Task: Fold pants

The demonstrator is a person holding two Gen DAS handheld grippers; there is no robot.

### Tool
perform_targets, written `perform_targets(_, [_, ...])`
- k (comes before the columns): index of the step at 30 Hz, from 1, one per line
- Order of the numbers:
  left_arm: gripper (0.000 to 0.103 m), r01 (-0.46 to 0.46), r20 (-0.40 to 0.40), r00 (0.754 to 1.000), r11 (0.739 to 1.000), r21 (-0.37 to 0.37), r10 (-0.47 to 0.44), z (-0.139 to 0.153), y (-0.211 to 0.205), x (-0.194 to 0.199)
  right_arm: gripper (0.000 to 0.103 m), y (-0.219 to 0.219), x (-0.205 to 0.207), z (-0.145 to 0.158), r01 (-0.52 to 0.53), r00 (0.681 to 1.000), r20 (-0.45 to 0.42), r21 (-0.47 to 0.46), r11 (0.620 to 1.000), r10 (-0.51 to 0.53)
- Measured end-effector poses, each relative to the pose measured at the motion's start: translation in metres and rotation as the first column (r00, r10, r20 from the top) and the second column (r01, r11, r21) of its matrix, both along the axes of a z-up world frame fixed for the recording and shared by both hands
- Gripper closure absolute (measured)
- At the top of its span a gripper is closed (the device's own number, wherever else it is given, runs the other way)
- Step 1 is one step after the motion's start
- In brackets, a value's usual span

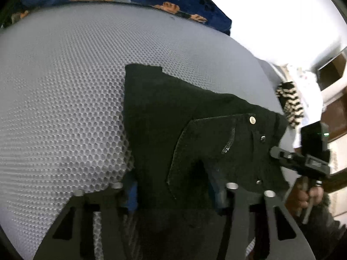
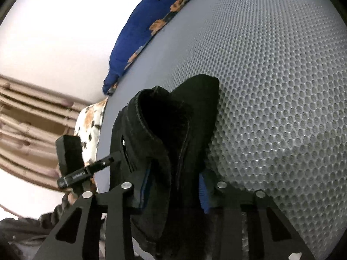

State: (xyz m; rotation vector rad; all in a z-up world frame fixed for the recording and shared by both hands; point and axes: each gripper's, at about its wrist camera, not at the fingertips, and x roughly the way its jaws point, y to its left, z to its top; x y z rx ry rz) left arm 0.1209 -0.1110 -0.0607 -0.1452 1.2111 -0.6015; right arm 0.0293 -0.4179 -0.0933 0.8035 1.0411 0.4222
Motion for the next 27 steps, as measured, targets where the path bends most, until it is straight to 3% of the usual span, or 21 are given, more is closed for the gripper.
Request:
perform_targets(2, [0.079,-0.006,0.023,1.0,1.0,0.003,0.006,0.005,-0.002,-0.001,0.077,0.007,-0.004,0.013,0.022,1.0,0.014,-0.02,1.0,-0.021])
perform_targets(5, [0.088,-0.01,0.056,0.998,1.0,-0.013,0.011,0.015,0.004,-0.007,0.083,0.019,-0.007,0.036,0.032,0.999,0.04,-0.044,0.999,-0.031])
perform_targets(9, [0.089,-0.012,0.122,0.992,1.0,-0.004,0.013,0.033,0.006,-0.014,0.084,0.046,0.001,0.064,0.013,0.998,0.056,-0.085,0.996,-0.008])
perform_targets(14, [0.089,-0.046,0.172,0.984,0.999,-0.024,0.05,0.056,0.036,-0.004,0.084,0.078,0.024,0.085,-0.033,0.996,0.081,-0.1,0.994,0.041])
perform_targets(18, [0.089,-0.106,0.193,0.975,0.994,-0.036,0.111,0.073,0.071,0.024,0.084,0.104,0.058,0.091,-0.058,0.992,0.109,-0.068,0.996,0.065])
perform_targets(27, [0.089,-0.175,0.238,0.957,0.984,0.014,0.167,0.087,0.12,0.11,0.084,0.156,0.144,0.088,-0.096,0.987,0.126,-0.036,0.995,0.1])
